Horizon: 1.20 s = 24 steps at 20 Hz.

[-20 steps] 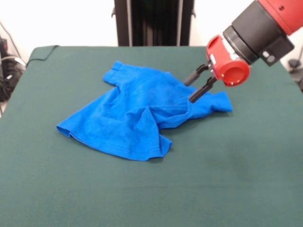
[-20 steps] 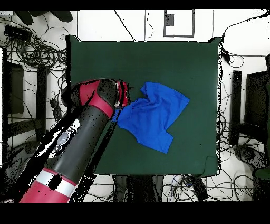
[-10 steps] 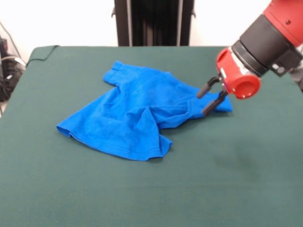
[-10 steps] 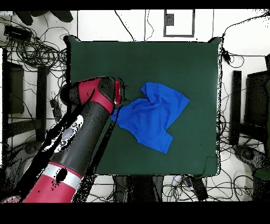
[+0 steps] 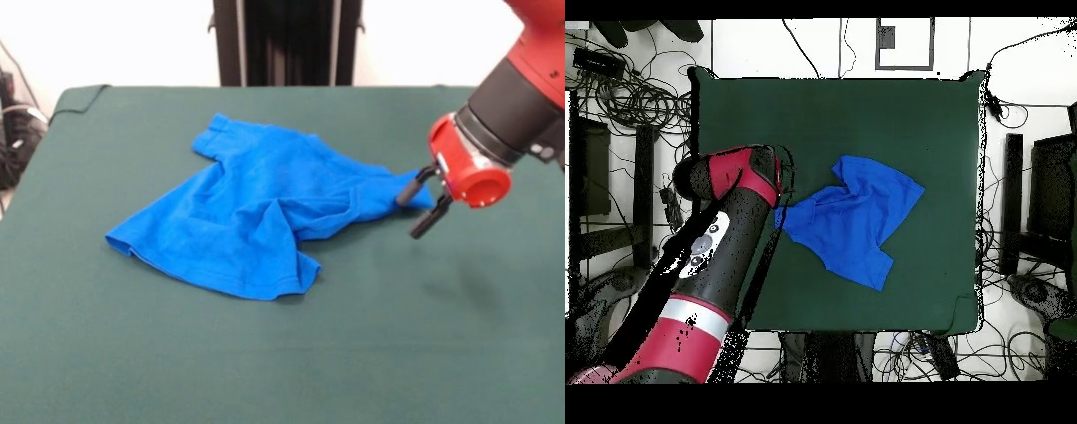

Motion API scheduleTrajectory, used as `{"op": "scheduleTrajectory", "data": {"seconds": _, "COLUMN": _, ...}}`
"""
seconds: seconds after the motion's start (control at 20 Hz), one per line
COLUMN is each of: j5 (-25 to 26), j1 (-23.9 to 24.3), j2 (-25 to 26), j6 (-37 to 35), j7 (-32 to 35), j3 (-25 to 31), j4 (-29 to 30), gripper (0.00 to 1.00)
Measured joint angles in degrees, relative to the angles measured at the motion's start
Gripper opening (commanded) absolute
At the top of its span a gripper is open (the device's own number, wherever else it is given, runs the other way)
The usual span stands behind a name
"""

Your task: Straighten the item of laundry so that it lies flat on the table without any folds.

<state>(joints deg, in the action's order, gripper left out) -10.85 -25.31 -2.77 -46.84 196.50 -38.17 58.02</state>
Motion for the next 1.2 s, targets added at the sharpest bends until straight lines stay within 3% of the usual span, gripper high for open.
{"op": "scheduleTrajectory", "data": {"seconds": 0.7, "j5": 1.23, "j1": 1.43, "j2": -0.24, "j6": -2.59, "j7": -0.01, "j3": 2.8, "j4": 0.15, "gripper": 1.0}}
{"op": "scheduleTrajectory", "data": {"seconds": 1.2, "j5": 3.32, "j1": 1.43, "j2": -5.14, "j6": -4.72, "j7": -0.01, "j3": 3.09, "j4": 1.19, "gripper": 1.0}}
